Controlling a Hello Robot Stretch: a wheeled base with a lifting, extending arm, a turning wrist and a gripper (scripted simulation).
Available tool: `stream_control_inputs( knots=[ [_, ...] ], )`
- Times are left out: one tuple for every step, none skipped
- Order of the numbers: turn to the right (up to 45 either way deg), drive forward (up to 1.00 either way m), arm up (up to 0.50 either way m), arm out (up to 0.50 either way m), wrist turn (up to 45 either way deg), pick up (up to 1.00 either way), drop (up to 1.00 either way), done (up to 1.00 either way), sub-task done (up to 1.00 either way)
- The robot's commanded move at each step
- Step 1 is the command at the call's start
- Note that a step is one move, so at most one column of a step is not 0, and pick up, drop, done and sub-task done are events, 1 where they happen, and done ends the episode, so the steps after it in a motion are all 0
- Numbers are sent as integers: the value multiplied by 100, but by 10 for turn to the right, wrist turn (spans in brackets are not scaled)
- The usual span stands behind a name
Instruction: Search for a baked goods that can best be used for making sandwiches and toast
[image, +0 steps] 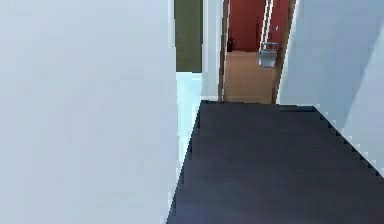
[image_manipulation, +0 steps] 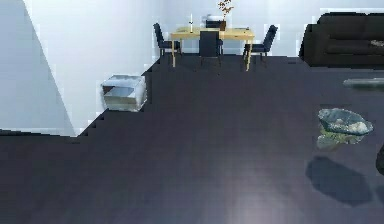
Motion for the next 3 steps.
stream_control_inputs(
  knots=[
    [450, 0, 0, 0, 0, 0, 0, 0, 0],
    [450, 0, 0, 0, 0, 0, 0, 0, 0],
    [30, 0, 0, 0, 0, 0, 0, 0, 0]
  ],
)
